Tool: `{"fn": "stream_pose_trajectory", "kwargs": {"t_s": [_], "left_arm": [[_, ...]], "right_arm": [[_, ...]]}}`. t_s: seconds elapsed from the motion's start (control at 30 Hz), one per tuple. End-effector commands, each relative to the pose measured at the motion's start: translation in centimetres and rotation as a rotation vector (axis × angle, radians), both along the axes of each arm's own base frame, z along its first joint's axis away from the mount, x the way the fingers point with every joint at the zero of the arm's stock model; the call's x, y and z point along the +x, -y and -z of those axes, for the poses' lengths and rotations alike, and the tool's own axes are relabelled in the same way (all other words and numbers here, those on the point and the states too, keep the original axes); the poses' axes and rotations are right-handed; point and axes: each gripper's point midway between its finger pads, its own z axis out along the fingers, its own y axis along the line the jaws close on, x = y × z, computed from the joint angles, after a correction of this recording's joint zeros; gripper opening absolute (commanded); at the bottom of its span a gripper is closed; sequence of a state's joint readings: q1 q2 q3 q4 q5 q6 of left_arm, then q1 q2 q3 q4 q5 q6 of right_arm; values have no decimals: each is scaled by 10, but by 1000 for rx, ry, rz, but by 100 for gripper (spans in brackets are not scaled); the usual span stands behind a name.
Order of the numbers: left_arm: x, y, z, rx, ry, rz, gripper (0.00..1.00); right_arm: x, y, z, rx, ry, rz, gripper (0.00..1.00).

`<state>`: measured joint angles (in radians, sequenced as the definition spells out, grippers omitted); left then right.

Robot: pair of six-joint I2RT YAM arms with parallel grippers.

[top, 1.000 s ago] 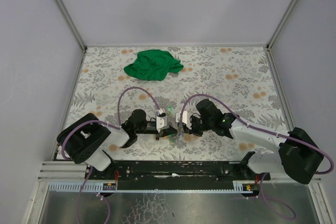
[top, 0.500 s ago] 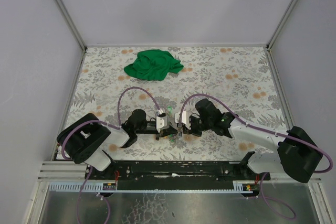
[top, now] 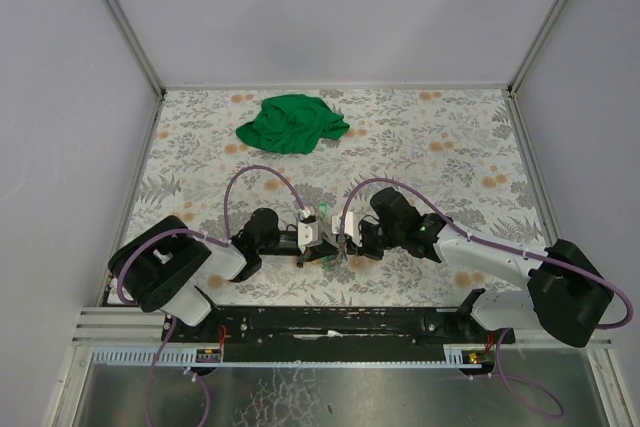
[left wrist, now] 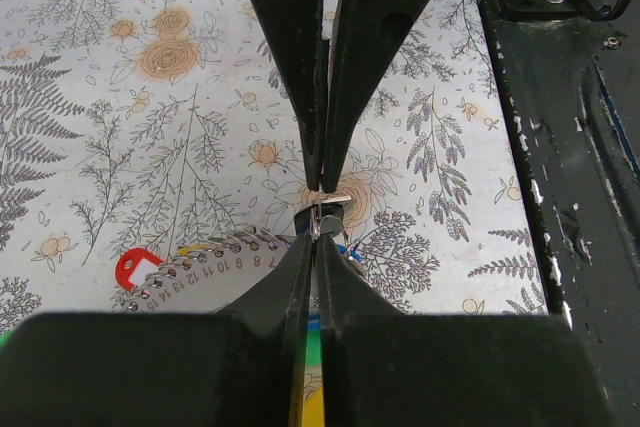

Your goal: Put the keys on the keyring

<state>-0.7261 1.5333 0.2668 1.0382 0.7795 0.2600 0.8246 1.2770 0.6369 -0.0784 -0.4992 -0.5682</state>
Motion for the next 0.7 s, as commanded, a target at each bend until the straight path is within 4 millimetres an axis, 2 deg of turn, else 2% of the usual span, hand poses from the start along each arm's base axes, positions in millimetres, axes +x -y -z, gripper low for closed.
{"fn": "stream_pose_trajectory", "kwargs": {"t_s": [0.0,0.4,0.67], "left_arm": [[2,7,-20,-58,65,28,0],[1,7,-20,-61,62,28,0],[3,6,-18,-47,72,24,0]], "right_arm": [[4,-15,-19,51,33,-35,0],[5,-16,-19,39,28,-23,0],[4,-4,-17,-12,14,27,0]]}}
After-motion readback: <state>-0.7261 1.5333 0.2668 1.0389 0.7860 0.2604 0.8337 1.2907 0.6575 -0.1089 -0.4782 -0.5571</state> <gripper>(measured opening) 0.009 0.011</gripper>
